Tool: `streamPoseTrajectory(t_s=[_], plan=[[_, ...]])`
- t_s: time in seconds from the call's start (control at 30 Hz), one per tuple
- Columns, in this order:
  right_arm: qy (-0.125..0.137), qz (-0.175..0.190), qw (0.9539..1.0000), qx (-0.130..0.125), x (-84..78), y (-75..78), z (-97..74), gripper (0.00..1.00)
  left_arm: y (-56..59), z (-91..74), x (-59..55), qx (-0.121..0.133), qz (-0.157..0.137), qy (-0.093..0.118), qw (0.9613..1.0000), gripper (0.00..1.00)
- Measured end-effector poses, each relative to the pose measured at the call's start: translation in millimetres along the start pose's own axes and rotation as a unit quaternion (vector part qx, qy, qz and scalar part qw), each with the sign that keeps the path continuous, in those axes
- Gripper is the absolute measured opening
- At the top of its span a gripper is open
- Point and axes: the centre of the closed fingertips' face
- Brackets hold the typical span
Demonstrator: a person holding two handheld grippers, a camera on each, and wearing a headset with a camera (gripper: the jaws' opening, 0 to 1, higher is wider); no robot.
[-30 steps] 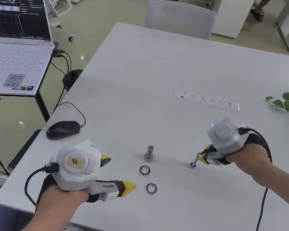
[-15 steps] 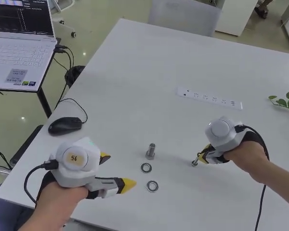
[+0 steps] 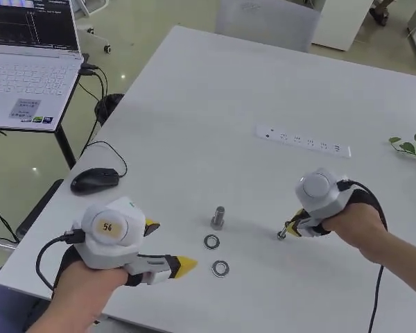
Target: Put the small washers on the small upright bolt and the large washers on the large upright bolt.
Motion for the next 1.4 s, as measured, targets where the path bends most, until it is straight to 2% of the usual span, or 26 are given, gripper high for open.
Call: streamPoseTrajectory(t_s=[0.4, 1.1, 1.4], plan=[[-0.009, -0.001, 0.9999, 0.005, -2.9, -2.4, 6.6, 0.14, -0.4, -1.8, -2.1, 0.002, -0.001, -0.001, 1.0000, 0.62], [-0.028, 0.008, 0.9995, 0.013, -20.8, -6.7, 37.3, 0.13, -4.5, -4.9, -2.5, 0.006, 0.000, -0.005, 1.0000, 0.62], [-0.024, 0.014, 0.9996, 0.008, -22.7, -5.0, 32.2, 0.14, -2.9, -3.7, 0.6, 0.005, 0.005, -0.005, 1.0000, 0.62]])
Point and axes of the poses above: the centre of the closed fingertips' face, and the gripper's own axes: z roughly forward along the fingers, y roughly to its right, x roughly out of its top, and after that the axes turned 2 degrees about -x, right-handed
